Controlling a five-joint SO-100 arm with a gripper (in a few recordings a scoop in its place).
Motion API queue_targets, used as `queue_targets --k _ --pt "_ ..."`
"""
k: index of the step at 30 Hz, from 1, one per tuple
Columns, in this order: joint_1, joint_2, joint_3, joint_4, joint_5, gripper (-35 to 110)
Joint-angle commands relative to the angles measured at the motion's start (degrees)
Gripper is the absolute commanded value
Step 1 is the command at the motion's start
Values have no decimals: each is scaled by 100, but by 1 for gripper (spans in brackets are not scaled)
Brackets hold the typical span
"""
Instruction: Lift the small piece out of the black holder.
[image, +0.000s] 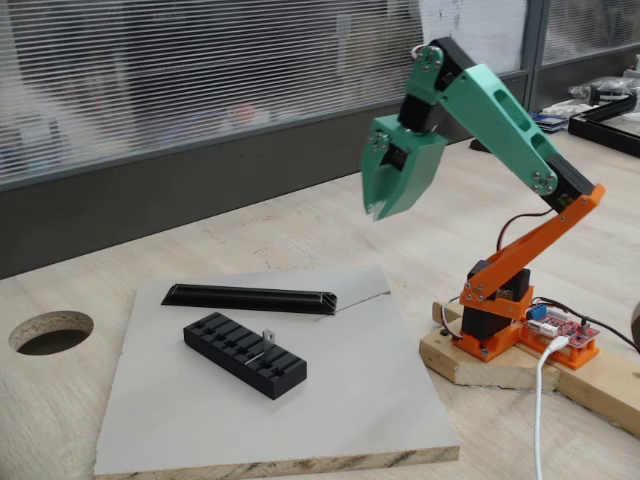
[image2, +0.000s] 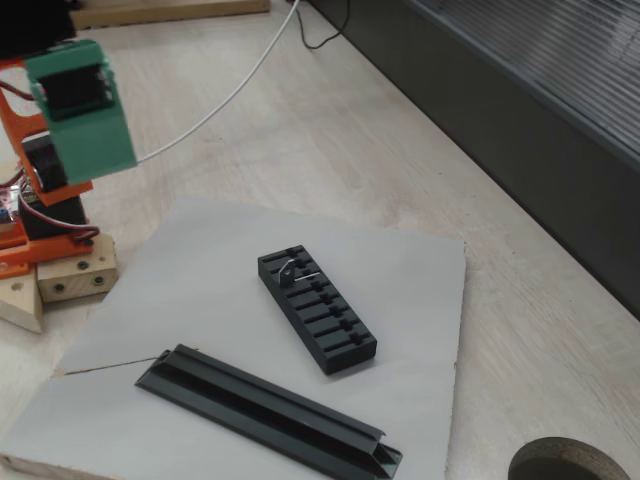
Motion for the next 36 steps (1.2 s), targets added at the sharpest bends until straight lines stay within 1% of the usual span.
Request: queue_targets --k 1,3,9,12,20,24,27,31,36 --pt "-492 -202 -35 88 598 6" --pt "-729 -360 -35 -176 650 6" --pt "-1266 -1072 -35 -1406 659 6" --pt "-1424 -1424 -35 -1714 659 6" --pt "-1485 -1916 -35 -1749 712 6" --pt "-1521 -2522 -44 -1749 1371 6" --pt "-1942 -2786 -114 -1758 1802 6" --pt "-2232 -2813 -114 -1758 1916 6" --pt "-2250 -2777 -123 -1758 1925 6"
